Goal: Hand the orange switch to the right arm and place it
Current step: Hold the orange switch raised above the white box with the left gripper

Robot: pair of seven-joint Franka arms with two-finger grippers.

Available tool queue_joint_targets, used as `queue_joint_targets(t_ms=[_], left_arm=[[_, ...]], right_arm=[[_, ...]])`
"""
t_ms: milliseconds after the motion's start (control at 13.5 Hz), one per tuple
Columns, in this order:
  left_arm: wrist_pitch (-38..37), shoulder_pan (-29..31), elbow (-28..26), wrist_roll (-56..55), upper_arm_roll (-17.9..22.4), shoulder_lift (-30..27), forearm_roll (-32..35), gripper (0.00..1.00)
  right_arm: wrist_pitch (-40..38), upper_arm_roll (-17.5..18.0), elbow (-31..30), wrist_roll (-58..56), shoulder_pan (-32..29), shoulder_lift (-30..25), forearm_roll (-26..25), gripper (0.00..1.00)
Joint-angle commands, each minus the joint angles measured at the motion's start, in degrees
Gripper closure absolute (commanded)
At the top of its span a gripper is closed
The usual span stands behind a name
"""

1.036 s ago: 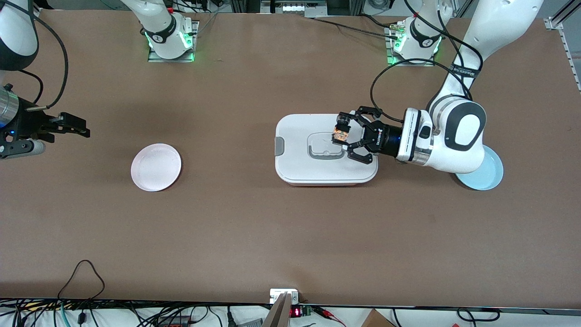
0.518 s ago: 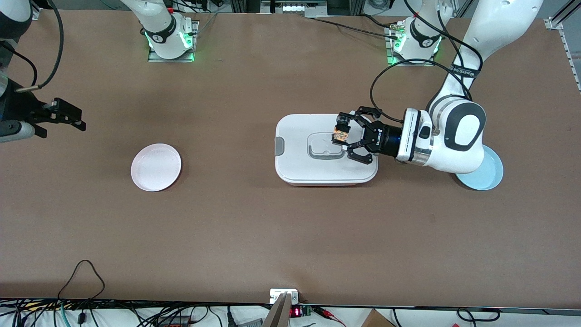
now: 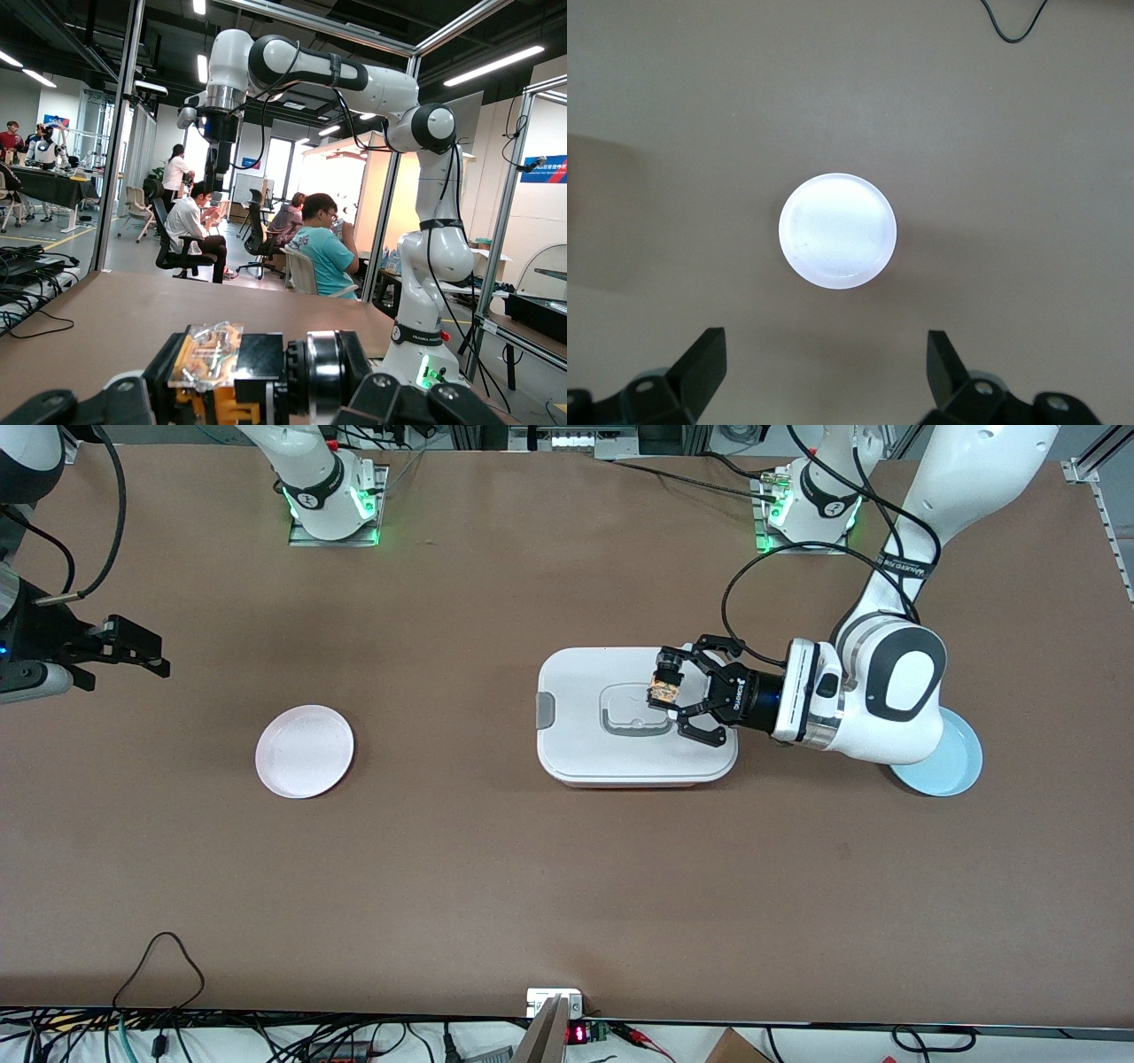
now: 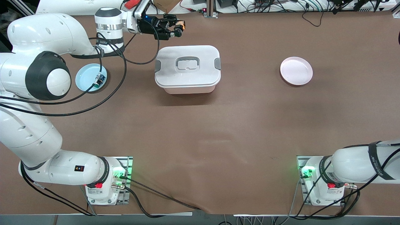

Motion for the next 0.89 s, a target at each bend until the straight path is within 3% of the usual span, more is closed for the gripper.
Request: queue_joint_targets(t_ms=[0, 296, 814], left_arm=[[0.38, -0.36, -0.47, 1.85, 0.12, -0.16, -1.43, 1.00], [0.38, -0.36, -0.47, 1.76, 0.12, -0.16, -1.43, 1.00], [0.38, -0.36, -0.47, 2.11, 0.12, -0.07, -1.34, 1.00]], right_arm=[[0.13, -0.04, -0.53, 0.47, -0.71, 0.47, 0.12, 0.00], [0.57, -0.05, -0.09, 0.48, -2.12, 1.71, 2.49, 0.00], [1.27, -0.04, -0.26, -0.23, -2.30, 1.97, 2.14, 0.00]])
